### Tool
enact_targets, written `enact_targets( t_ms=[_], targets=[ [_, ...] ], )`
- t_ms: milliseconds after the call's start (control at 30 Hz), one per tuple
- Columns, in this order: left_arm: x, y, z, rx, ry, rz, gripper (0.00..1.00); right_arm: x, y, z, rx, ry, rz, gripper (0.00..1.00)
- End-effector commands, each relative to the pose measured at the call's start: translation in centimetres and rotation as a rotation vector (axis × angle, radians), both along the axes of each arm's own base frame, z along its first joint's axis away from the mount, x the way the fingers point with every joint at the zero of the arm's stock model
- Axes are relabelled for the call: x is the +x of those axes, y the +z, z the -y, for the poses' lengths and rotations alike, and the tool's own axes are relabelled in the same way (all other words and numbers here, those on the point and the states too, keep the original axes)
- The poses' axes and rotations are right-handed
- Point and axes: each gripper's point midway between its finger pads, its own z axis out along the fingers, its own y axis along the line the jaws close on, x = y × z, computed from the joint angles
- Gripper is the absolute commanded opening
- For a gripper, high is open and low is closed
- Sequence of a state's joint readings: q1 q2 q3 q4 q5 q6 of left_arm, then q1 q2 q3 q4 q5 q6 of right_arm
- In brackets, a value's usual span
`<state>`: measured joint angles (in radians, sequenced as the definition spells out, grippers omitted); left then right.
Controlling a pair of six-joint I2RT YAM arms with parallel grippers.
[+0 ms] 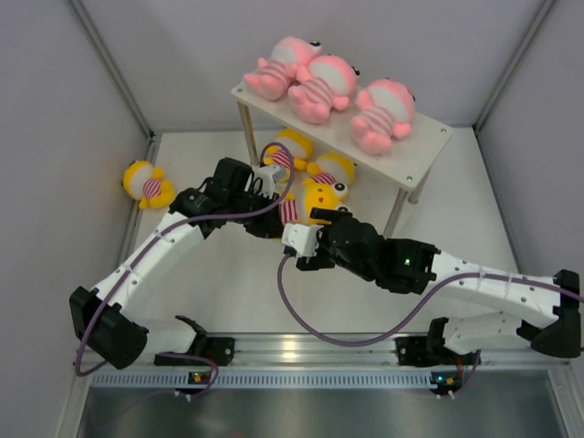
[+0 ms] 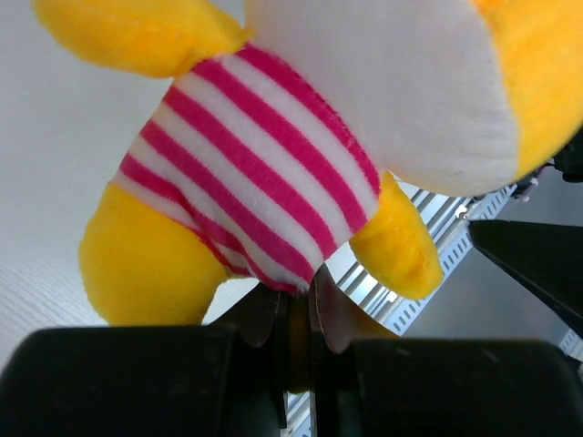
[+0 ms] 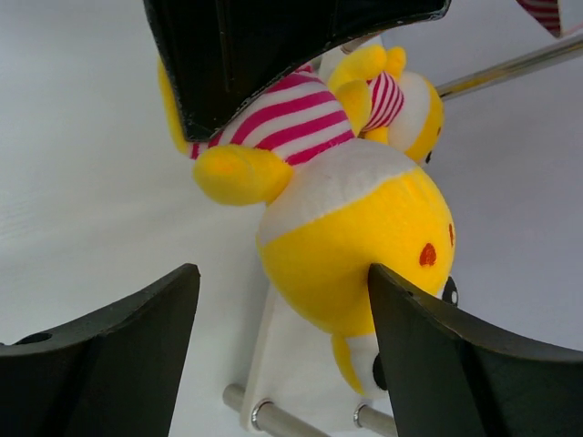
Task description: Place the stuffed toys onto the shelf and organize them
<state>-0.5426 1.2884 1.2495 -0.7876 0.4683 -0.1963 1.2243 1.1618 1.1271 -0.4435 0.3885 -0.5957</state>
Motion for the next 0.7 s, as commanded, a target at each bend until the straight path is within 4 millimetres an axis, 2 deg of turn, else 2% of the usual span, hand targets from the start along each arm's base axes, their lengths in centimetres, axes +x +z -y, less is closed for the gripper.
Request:
enact_targets(
  t_ms=[0, 167, 333, 500, 567, 633, 667],
  targets=[
    [-1.3, 2.5, 0.8, -0.089, -0.072, 0.021, 0.00, 1.6, 0.8, -0.9, -0.027, -0.044, 0.143, 0.75],
    [-2.5, 3.3, 1.2, -0.135, -0.147, 0.028, 0.00, 2.6, -0.4, -1.5, -0.129, -0.041, 0.193, 0.76],
    [-4.2, 3.8, 1.8, -0.195, -0.228, -0.006, 0.00, 2.9, -0.1, -2.4, -0.117, -0.015, 0.245, 0.76],
    [-5.6, 5.0, 2.3, -0.261, -0.313, -0.017, 0.00, 3.2, -0.9, -2.9, -0.157, 0.014, 0.287, 0.72],
    [-6.0, 5.1, 2.2, -0.271, -0.329, -0.020, 0.00, 3.3, -1.1, -3.1, -0.160, 0.012, 0.288, 0.64],
    [-6.3, 5.2, 2.2, -0.273, -0.338, -0.017, 0.00, 3.6, -1.3, -2.8, -0.169, -0.011, 0.296, 0.39],
    [-6.2, 5.1, 2.1, -0.266, -0.336, -0.016, 0.00, 3.7, -1.3, -2.7, -0.171, -0.021, 0.300, 0.21]
  ],
)
